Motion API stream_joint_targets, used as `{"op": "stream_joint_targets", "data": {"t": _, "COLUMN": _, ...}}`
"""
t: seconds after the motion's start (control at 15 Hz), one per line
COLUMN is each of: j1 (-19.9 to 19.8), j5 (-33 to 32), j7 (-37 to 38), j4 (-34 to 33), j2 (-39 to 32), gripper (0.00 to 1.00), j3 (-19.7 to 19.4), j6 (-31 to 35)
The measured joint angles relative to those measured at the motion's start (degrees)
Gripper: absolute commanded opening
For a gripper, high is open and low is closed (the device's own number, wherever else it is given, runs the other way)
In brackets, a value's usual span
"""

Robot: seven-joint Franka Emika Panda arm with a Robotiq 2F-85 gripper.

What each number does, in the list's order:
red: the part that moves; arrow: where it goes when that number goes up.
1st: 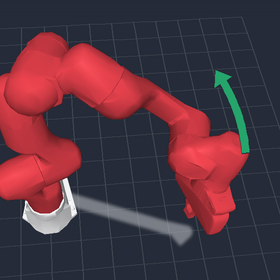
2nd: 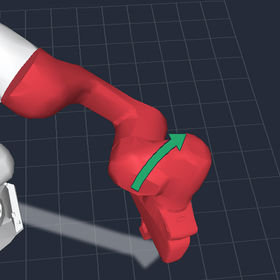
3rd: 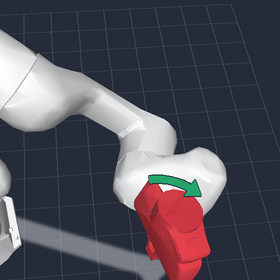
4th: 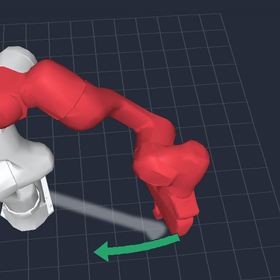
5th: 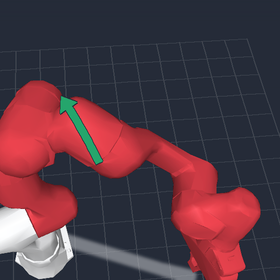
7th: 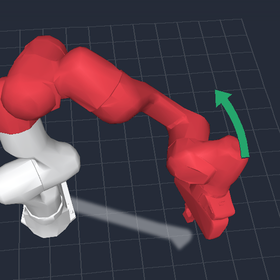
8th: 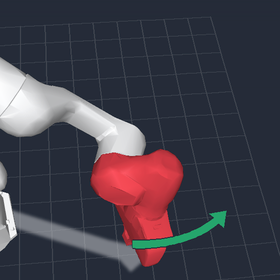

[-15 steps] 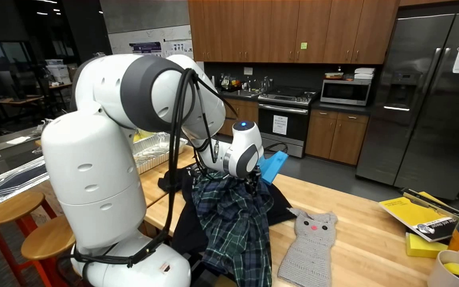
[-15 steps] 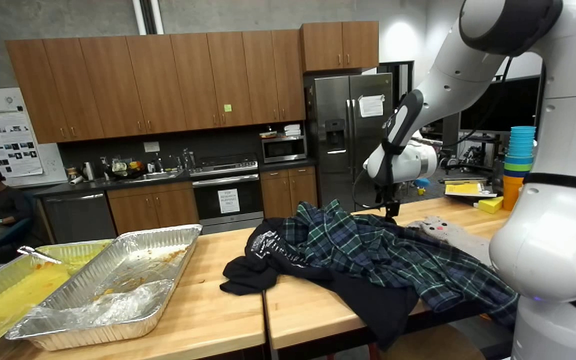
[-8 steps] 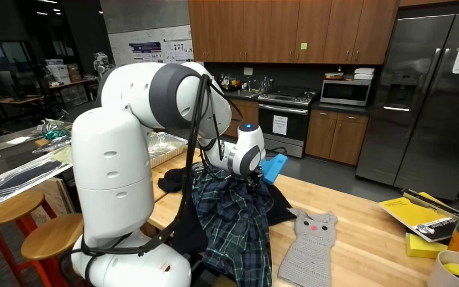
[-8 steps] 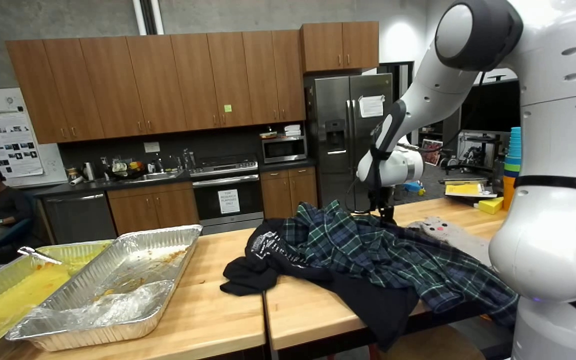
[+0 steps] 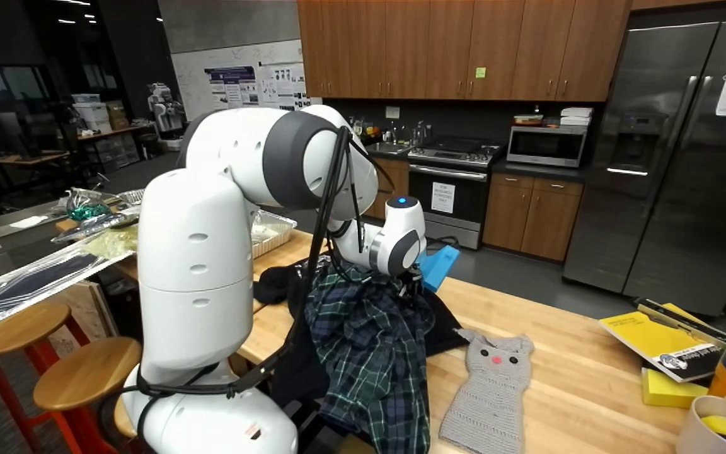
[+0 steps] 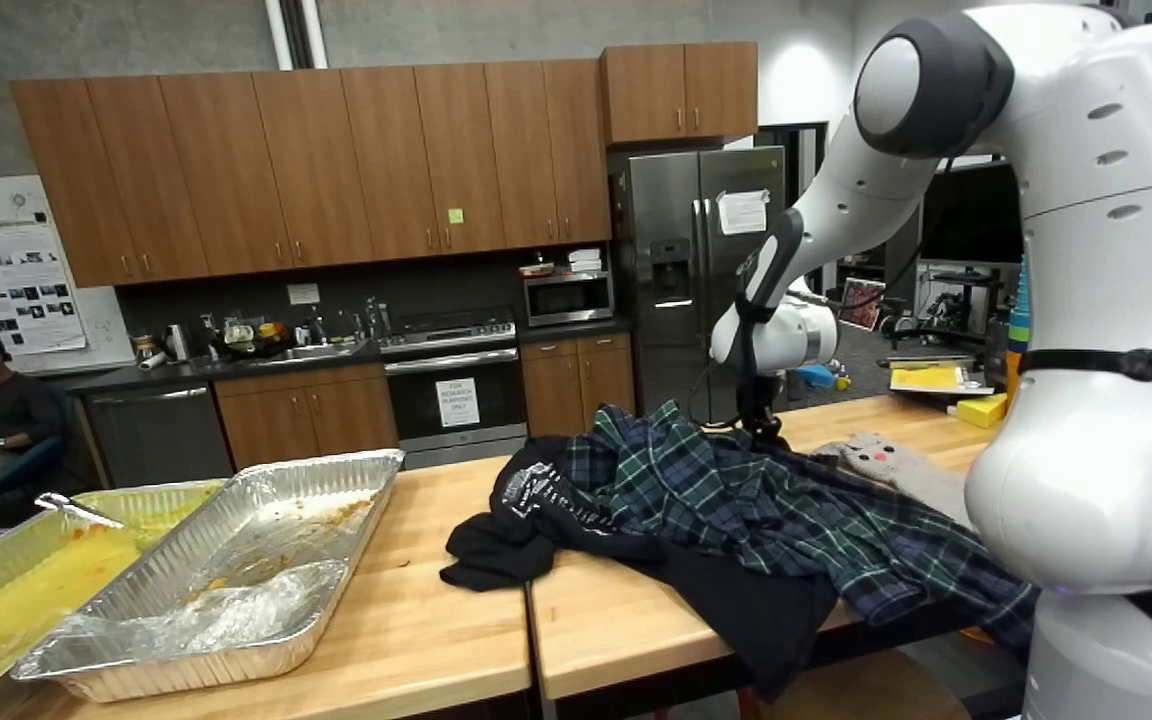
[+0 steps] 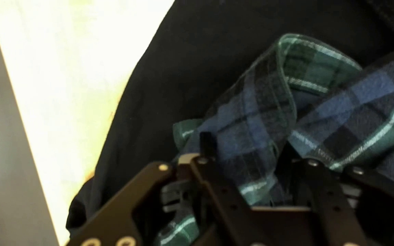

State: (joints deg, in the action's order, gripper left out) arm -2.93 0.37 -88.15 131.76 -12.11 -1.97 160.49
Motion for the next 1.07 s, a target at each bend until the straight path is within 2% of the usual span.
{"op": "stream_joint_targets", "data": {"t": 0.13, "j1": -0.2, "j5": -0.67, "j7": 0.68, "j4": -0.01, "j2": 0.15, "gripper": 0.02, "j3": 0.19, "j6": 0.25}}
{"op": "stream_joint_targets", "data": {"t": 0.2, "j1": -0.21, "j5": -1.0, "j7": 1.17, "j4": 0.0, "j2": 0.24, "gripper": 0.0, "j3": 0.19, "j6": 0.45}}
{"op": "stream_joint_targets", "data": {"t": 0.53, "j1": -1.03, "j5": -1.19, "j7": 4.91, "j4": 0.6, "j2": 1.47, "gripper": 0.01, "j3": 0.16, "j6": 2.91}}
{"op": "stream_joint_targets", "data": {"t": 1.07, "j1": -4.91, "j5": -1.91, "j7": 22.7, "j4": 5.58, "j2": 10.49, "gripper": 0.01, "j3": -4.9, "j6": 2.29}}
